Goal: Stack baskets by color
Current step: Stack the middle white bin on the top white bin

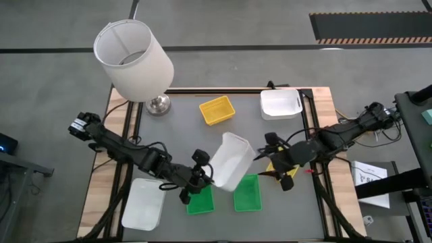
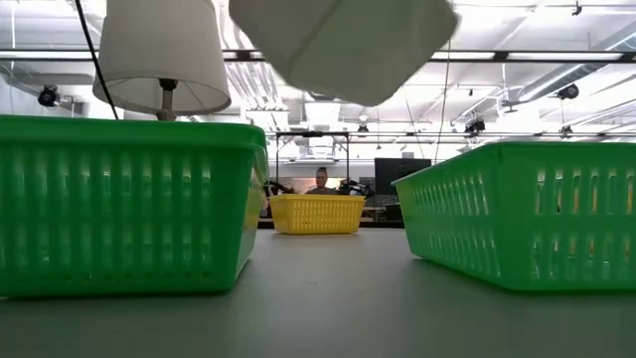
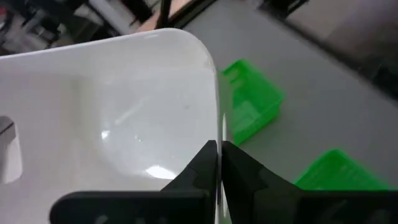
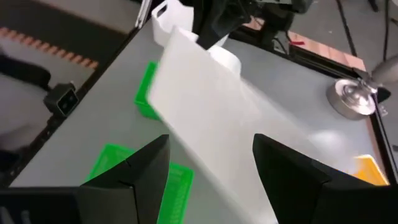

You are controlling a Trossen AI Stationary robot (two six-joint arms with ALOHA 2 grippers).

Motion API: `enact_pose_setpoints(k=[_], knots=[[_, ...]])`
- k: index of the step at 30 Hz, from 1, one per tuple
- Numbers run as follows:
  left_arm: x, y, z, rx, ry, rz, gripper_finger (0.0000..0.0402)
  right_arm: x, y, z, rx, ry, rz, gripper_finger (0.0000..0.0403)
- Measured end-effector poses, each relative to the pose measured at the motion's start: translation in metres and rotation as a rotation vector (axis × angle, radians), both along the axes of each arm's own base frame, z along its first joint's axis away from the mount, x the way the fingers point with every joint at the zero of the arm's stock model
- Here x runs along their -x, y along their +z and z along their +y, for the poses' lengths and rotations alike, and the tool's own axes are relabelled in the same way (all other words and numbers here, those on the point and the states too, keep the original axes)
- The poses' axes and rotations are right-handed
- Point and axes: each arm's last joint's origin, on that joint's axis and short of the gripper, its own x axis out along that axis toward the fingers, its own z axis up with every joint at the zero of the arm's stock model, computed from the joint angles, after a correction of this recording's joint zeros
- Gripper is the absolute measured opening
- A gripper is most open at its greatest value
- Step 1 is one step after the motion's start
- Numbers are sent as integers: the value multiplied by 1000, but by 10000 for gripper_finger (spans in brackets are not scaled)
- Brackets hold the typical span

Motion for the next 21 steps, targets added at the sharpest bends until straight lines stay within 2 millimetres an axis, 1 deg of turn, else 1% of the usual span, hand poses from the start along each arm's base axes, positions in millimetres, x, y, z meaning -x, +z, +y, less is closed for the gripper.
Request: enact_pose_setpoints(k=[7, 12, 16, 21], knots=[[-5, -4, -5, 50, -4, -38, 0, -24, 20, 12, 66, 68, 26, 223], [-13, -17, -9, 32, -7, -11, 0, -37, 26, 19, 90, 107, 41, 223], [-18, -23, -12, 32, -8, -13, 0, -45, 24, 22, 117, 122, 47, 223], [-21, -24, -12, 21, -3, -32, 0, -59, 15, 20, 119, 116, 80, 223]])
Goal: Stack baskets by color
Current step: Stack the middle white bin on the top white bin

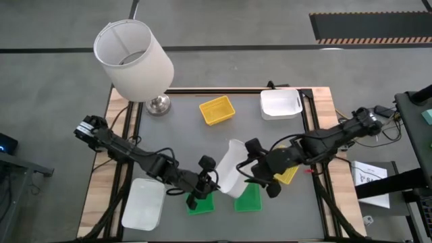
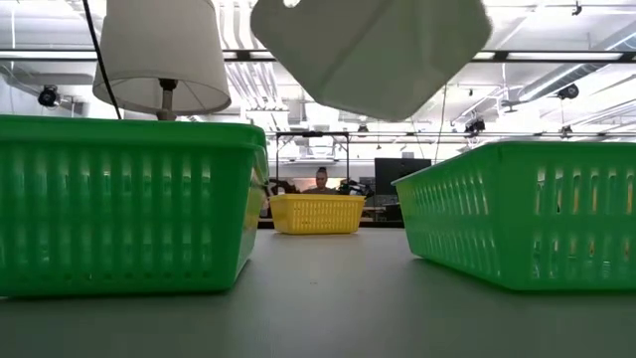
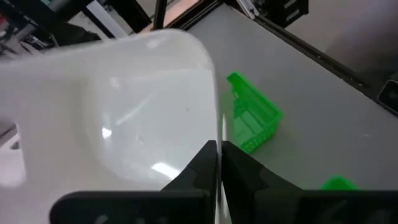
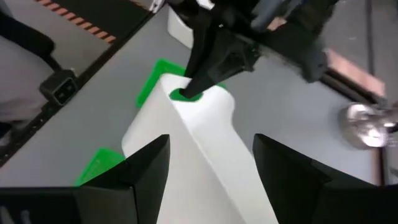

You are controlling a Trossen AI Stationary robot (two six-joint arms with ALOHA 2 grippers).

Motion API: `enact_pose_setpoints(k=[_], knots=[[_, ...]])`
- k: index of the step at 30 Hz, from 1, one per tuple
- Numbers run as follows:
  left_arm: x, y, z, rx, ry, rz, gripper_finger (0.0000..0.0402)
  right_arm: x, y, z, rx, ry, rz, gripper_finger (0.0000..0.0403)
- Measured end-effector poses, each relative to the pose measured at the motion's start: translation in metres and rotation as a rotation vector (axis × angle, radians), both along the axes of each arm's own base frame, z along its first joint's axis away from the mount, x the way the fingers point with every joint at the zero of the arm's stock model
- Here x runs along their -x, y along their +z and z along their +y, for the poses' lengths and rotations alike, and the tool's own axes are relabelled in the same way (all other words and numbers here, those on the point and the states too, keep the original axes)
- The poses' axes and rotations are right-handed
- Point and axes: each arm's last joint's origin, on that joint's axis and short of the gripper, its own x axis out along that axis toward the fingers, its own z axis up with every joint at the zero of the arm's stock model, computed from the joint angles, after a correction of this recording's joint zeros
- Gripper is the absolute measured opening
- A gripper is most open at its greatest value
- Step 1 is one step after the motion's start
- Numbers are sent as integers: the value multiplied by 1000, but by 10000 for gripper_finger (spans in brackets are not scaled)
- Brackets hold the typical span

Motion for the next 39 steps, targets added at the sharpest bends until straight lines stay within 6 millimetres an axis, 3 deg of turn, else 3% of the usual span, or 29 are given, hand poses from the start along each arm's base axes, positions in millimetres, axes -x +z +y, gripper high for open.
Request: enact_pose_setpoints(k=[10, 17, 23, 30, 39], knots=[[-2, 2, 1, -44, -25, -33, 0, -31, -21, -18, -154, 95, 112, 218], [-5, 4, 5, -39, -12, -49, 0, -44, -35, -29, -266, 198, 191, 189], [-5, 4, 6, -49, -16, -50, 0, -49, -42, -29, -266, 268, 211, 132], [-5, 4, 7, -62, -15, -55, 2, -46, -46, -29, -200, 341, 219, 22], [-6, 7, 8, -96, -24, -80, 81, -40, -49, -31, -178, 339, 284, 10]])
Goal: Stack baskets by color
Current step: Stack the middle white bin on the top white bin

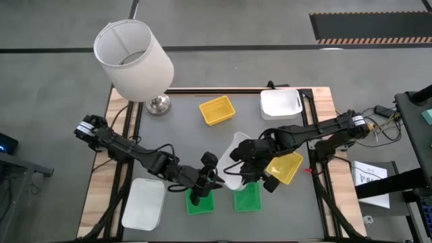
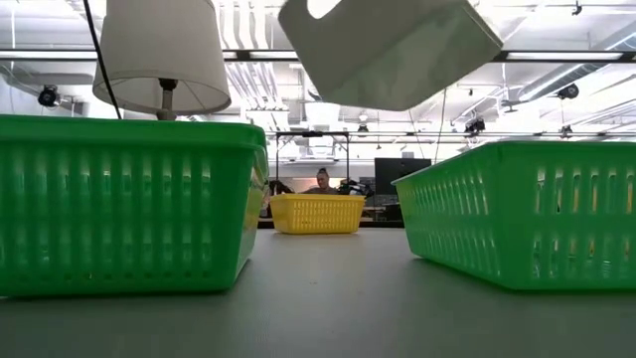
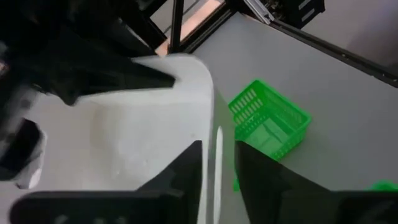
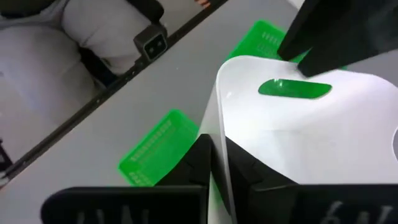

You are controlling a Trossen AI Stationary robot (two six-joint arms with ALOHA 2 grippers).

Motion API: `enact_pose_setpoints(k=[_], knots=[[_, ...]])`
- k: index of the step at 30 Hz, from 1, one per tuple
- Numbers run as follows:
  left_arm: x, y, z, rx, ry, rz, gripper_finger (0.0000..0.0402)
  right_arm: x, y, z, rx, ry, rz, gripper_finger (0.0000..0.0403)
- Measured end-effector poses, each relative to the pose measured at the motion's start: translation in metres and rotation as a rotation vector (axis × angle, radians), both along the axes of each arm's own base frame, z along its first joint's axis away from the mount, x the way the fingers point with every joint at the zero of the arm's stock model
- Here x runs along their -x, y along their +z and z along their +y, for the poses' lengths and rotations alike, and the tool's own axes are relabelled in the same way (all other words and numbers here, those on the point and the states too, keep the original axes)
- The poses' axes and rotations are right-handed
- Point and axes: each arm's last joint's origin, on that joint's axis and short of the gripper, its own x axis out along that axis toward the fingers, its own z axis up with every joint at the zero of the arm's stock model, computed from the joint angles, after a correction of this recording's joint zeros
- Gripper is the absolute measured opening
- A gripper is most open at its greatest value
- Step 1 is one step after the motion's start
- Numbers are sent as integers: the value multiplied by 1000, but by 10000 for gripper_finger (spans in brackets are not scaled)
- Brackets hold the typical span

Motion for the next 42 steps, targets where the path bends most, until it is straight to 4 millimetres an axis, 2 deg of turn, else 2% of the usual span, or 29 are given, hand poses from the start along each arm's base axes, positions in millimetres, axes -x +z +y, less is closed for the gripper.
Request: enact_pose_setpoints(k=[4, 9, 13, 18, 22, 25, 32, 42], knots=[[1, 2, 0, -27, -9, -14, 114, 4, -2, 1, 54, 29, 7, 9], [4, 8, 2, -61, -27, -35, 132, 19, 3, 10, 76, 125, 16, 9], [6, 15, 3, -71, -38, -70, 132, 38, 14, 14, -15, 210, 60, 9], [0, 20, 1, -94, -129, -213, 132, 50, 26, 22, -160, 343, 34, 9], [-9, 14, 0, -112, -216, -296, 132, 54, 31, 26, -298, 491, 2, 9], [-17, 9, 0, -113, -275, -348, 132, 54, 31, 27, -338, 567, -36, 9], [-42, -10, 2, -137, -347, -443, 132, 50, 26, 30, -343, 624, -61, 9], [-68, -34, 13, -67, -433, -446, 132, 48, 23, 32, -385, 653, -54, 9]])
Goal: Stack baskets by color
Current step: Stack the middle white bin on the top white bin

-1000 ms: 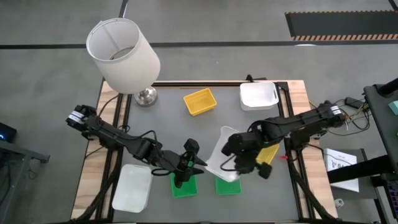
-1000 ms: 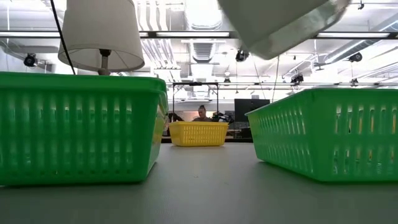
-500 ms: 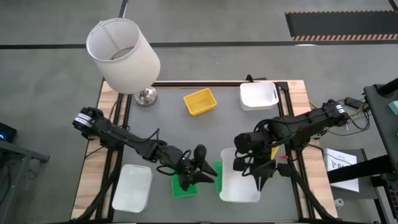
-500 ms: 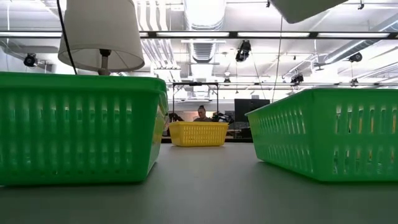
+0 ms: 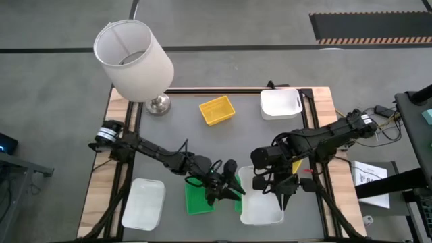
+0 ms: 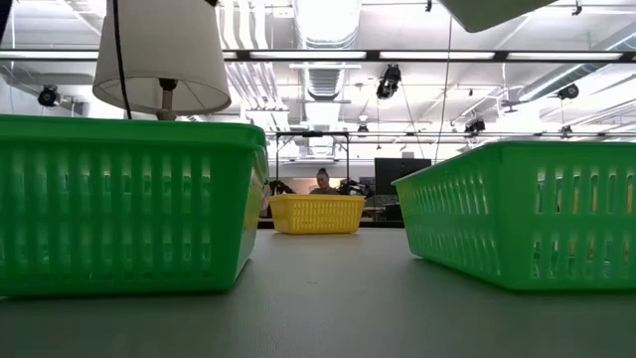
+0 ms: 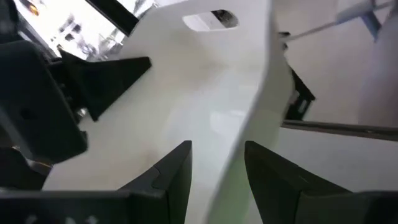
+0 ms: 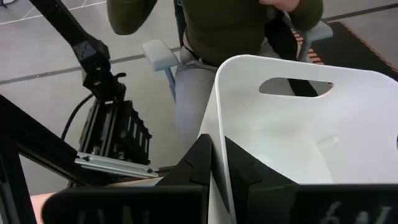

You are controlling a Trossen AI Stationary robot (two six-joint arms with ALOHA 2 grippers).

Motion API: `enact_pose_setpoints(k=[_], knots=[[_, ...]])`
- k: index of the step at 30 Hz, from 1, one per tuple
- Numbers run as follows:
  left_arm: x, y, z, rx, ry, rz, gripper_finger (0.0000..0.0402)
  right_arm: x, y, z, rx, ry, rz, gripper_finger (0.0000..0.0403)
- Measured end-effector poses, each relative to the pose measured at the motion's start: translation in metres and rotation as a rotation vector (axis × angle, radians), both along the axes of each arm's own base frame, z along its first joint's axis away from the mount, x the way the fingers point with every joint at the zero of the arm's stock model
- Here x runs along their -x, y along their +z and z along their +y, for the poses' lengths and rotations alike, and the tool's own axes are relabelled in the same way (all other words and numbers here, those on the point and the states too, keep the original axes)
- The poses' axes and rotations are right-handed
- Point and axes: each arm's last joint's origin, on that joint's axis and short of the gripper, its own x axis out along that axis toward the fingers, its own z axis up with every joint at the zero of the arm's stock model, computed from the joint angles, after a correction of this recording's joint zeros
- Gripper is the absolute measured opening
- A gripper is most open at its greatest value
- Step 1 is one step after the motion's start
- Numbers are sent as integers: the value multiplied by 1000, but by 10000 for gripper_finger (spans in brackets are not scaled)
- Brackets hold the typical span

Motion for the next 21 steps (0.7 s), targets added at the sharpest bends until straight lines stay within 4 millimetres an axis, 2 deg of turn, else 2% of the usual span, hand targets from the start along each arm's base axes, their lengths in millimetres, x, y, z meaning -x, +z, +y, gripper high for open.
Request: enact_pose_setpoints(k=[8, 12, 17, 21], knots=[[-13, -12, 3, 22, -57, -3, 123, 0, 0, 0, -4, 3, 8, 9], [-16, -12, 3, 24, -85, -1, 86, 0, 0, 0, -6, 5, 4, 8], [-16, -13, 3, 20, -108, 9, 18, 0, 0, 0, -11, 5, 10, 9], [-15, -12, 1, 22, -126, 8, 8, -1, 1, 0, -10, -46, 92, 17]])
